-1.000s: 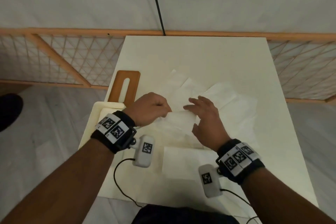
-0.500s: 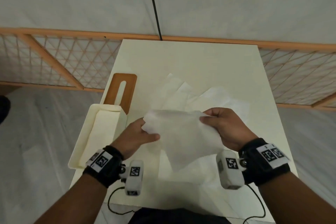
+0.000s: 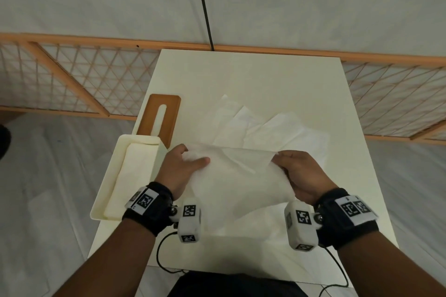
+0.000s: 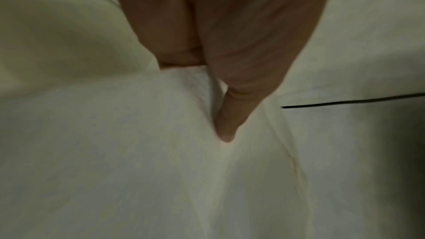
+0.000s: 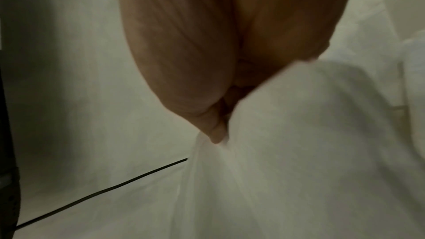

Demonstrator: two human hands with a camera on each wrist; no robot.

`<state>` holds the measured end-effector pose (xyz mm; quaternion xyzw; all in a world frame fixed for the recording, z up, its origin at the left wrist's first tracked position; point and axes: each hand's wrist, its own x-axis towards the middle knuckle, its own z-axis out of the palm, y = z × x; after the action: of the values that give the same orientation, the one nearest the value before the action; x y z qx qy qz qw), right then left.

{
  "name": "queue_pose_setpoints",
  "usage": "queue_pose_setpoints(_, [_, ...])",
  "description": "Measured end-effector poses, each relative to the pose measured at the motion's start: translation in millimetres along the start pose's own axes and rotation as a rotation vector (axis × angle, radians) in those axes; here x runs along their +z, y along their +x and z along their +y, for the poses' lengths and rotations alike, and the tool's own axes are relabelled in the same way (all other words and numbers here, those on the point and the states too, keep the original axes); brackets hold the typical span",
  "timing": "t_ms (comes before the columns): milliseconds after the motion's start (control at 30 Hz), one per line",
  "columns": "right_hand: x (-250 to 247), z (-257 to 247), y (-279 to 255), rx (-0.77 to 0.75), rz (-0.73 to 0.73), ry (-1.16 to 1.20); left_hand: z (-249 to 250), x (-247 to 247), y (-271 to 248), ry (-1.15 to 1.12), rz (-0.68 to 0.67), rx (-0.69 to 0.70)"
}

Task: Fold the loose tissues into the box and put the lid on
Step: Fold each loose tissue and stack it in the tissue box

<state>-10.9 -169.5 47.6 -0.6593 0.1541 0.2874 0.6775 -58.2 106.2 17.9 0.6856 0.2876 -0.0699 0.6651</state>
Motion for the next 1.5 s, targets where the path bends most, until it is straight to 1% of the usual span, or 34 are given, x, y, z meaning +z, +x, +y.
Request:
queue_pose_setpoints(67, [0,3,0,0.013,0.047,0.0,-4,-1,-2,-0.01,0.038,-0.033])
queue_pose_setpoints(167, [0,10,2,0.045,0.05,0.013,-8,-3,-4,0.008,0.087,-0.06])
queue_pose_setpoints(233, [2,14,5,0.073,0.05,0.034,-9,-5,-5,0.072,0.121,-0.042])
queue_pose_setpoints(300, [3,16,8,0.093,0.049,0.085,-9,-8,-6,0.131,0.127,-0.009])
queue_pose_setpoints(400, [5,19,16,0.09,0.045,0.099,-5,-11,-8,0.228,0.137,0.028])
queue_pose_setpoints(467, [3,22,24,0.077,0.093,0.069,-3,-14,-7,0.285,0.159,0.035])
queue_pose_setpoints(567, [-2,29,41,0.058,0.2,0.008,1,-17,-6,0.436,0.217,0.045])
queue_pose_setpoints(633, [-8,35,54,0.043,0.281,-0.092,2,-20,-4,0.515,0.242,0.051])
queue_pose_setpoints(700, [-19,45,70,0.04,0.347,-0.242,3,-22,-3,0.556,0.251,0.064])
queue_pose_setpoints(800, [-34,57,94,0.072,0.437,-0.407,5,-22,-5,0.567,0.218,0.095])
queue_pose_setpoints(933, [-30,43,91,0.098,0.537,-0.533,16,-17,-12,0.557,0.18,0.21])
queue_pose_setpoints(1067, [-31,41,94,0.105,0.511,-0.645,32,-13,-22,0.467,0.073,0.285])
queue_pose_setpoints(1100, [-30,39,93,0.087,0.506,-0.663,36,-12,-24,0.425,0.039,0.279])
queue_pose_setpoints(1167, [-23,33,87,-0.019,0.493,-0.633,46,-9,-29,0.316,-0.052,0.25])
queue_pose_setpoints(1233, [-9,24,75,-0.171,0.439,-0.502,58,-5,-35,0.189,-0.155,0.227])
queue_pose_setpoints(1267, [0,18,67,-0.215,0.355,-0.423,65,-3,-37,0.116,-0.203,0.207])
queue_pose_setpoints(1300, [9,12,57,-0.216,0.222,-0.328,71,-2,-39,0.028,-0.248,0.181])
queue_pose_setpoints(1367, [27,2,41,-0.158,-0.097,-0.144,84,-2,-43,-0.157,-0.328,0.128])
queue_pose_setpoints(1400, [33,-2,36,-0.137,-0.224,-0.073,89,-4,-45,-0.231,-0.346,0.105])
queue_pose_setpoints(1500, [41,-11,26,-0.035,-0.486,0.184,98,-11,-46,-0.364,-0.323,0.061])
